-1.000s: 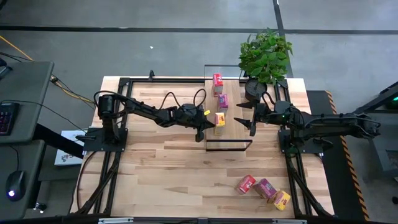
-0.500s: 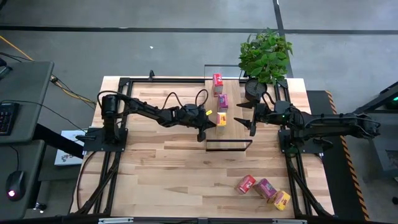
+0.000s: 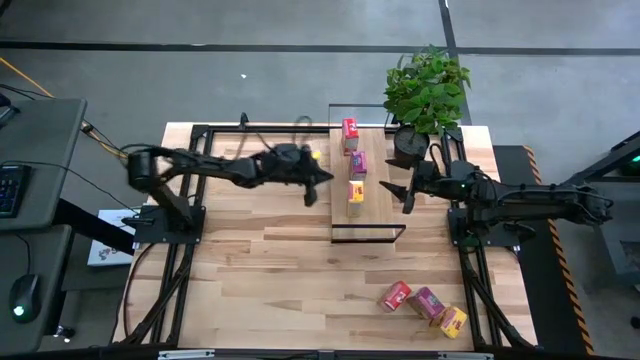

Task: Stack cereal on shelf
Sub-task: Put the purple cereal box on the shelf

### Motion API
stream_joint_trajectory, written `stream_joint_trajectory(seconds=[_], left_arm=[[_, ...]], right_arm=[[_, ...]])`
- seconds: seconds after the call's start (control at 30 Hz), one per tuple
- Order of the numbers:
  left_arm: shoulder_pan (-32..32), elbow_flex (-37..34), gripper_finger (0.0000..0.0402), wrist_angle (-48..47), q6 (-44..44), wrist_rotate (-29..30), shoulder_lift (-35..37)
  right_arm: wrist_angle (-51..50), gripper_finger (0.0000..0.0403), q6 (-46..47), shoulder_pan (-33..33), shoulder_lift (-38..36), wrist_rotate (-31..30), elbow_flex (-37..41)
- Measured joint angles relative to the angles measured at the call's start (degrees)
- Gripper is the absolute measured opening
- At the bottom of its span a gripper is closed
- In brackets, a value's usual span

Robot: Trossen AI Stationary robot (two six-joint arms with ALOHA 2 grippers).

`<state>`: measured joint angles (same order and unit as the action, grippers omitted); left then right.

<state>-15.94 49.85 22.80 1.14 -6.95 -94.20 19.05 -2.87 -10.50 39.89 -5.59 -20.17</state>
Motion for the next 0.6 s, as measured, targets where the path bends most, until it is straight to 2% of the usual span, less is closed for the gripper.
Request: stream_joint_trajectory(seconds=[0.07,0.17,0.3,0.4,0.5,0.6], left_arm=[[-0.78,-3.4,0.0,3.96,-0.06,-0.01,3.97],[-1.36,-9.89,0.0,13.99,-2.3,-0.16,8.91],[-1.36,-16.42,0.0,24.56,-5.03,-0.16,12.6],[-1.36,-17.51,0.0,27.38,-6.86,-0.01,13.34],[-1.29,-17.07,0.0,27.42,-8.44,0.03,13.47],[-0.69,-16.87,0.0,27.5,-10.33,0.06,13.48]], right_arm=[[-8.0,0.0298,2.52,0.07,-1.48,0.28,-2.32],[-26.4,0.0298,8.57,1.05,-2.47,0.78,-9.58],[-47.64,0.0298,18.74,5.38,0.39,3.4,-20.33],[-60.98,0.0298,30.05,9.99,4.33,5.79,-27.33],[-74.32,0.0298,45.32,15.62,9.35,8.35,-32.68],[-83.13,0.0298,61.55,23.13,14.08,13.51,-35.74]])
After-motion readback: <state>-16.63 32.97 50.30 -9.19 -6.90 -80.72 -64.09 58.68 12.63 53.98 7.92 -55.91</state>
